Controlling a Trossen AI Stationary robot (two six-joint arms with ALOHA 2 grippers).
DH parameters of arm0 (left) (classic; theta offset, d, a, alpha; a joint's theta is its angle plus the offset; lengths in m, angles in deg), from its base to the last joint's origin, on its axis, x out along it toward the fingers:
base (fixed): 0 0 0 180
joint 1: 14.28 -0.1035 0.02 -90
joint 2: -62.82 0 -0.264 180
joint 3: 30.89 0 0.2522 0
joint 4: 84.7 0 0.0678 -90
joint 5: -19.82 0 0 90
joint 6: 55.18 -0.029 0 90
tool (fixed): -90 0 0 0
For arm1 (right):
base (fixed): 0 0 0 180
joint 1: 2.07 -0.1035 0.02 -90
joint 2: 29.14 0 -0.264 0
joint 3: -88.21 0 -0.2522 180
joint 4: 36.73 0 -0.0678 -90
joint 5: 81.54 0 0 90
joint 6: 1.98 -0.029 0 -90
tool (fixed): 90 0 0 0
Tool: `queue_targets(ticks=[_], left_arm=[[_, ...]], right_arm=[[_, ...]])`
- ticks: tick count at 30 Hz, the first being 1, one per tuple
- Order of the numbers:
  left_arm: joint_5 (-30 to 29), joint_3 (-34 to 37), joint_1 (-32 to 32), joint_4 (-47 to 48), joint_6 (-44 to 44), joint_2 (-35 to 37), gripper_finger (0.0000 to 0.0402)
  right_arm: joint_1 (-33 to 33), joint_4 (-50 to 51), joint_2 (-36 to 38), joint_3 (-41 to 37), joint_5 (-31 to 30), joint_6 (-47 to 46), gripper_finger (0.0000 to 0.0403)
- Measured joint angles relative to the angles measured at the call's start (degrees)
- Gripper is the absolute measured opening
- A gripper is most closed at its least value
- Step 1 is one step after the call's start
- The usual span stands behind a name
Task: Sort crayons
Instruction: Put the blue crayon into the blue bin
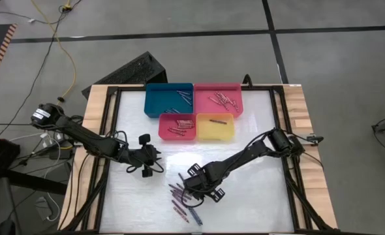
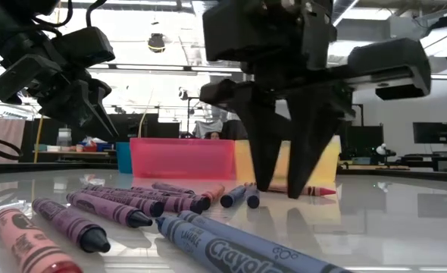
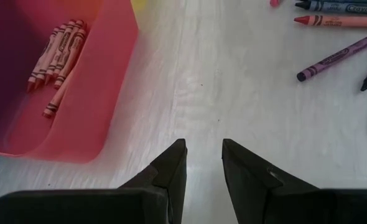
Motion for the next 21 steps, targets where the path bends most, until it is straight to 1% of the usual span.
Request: queue_targets(ticks=[11, 21], left_arm=[[-0.04, 0.0, -0.01, 0.0, -0.32, 0.0, 0.0094], [-0.09, 0.0, 0.0, 0.0, -0.35, 0.0, 0.0094]], right_arm=[[0.46, -1.1, -0.04, -0.1, -0.07, -0.61, 0.014], [-1.31, -1.61, -0.04, -0.05, -1.15, -0.44, 0.014]])
